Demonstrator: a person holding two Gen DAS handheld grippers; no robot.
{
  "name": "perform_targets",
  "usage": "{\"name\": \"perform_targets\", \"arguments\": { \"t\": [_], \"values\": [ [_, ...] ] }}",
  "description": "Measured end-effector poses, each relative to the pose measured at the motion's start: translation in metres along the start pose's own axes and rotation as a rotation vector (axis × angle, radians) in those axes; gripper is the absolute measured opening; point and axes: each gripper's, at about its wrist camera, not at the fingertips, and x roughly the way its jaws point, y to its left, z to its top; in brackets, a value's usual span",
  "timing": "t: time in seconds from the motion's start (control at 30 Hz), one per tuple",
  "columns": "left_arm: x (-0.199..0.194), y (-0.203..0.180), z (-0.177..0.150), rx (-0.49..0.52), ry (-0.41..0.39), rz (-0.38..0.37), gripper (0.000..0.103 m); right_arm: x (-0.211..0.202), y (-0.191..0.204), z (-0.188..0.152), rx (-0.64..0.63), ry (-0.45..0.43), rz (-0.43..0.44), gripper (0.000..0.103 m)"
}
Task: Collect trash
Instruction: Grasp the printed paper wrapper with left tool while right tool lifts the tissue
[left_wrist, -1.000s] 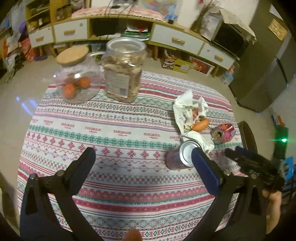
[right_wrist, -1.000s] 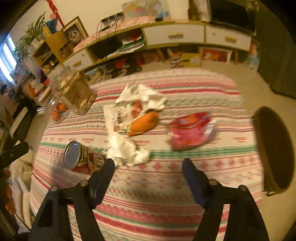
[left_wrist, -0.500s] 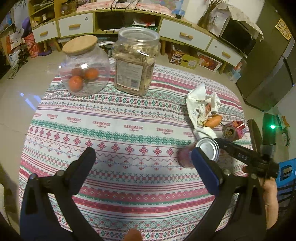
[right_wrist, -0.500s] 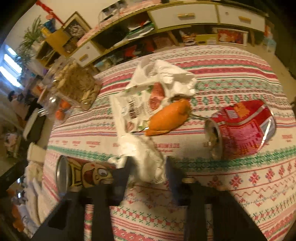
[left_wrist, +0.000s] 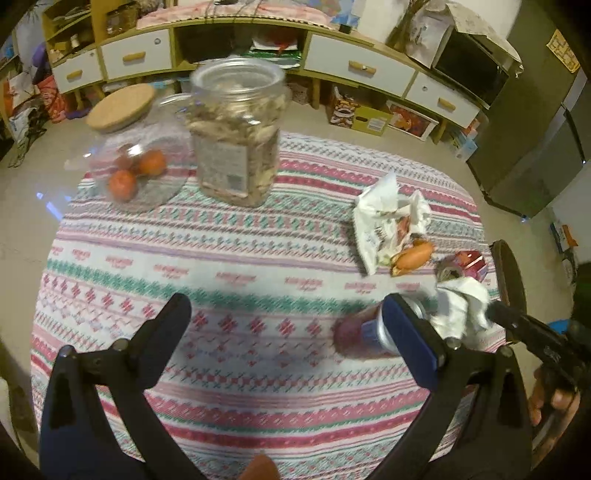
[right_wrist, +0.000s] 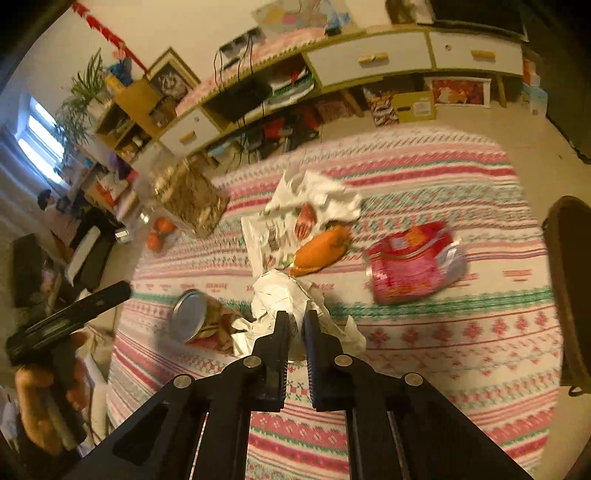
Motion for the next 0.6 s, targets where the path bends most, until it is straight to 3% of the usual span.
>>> {"name": "perform_targets", "arguments": {
  "t": [0.17, 0.27, 0.43, 0.6],
  "values": [
    [0.030, -0.031, 0.031, 0.086, 0.072, -0.037, 0.096, -0.032, -0.023, 0.001, 0.043, -0.053, -0.021, 0.009],
    [0.056, -0.046, 0.046, 0.130, 0.118, -0.092, 0.081, -0.048, -0.045, 0.000, 0.097, -0.073, -0.024, 0.009],
    [0.106, -0.065, 0.058, 0.183, 0.214, -0.086, 0.067, -0.066, -0.071, 0.000, 0.146, -0.098, -0.038, 0.009],
    [0.137, -0.069, 0.063, 0.150, 0.284, -0.131, 0.050, -0.075, -0.094, -0.001, 0.184, -0.102, -0.058, 0.009]
  ]
}}
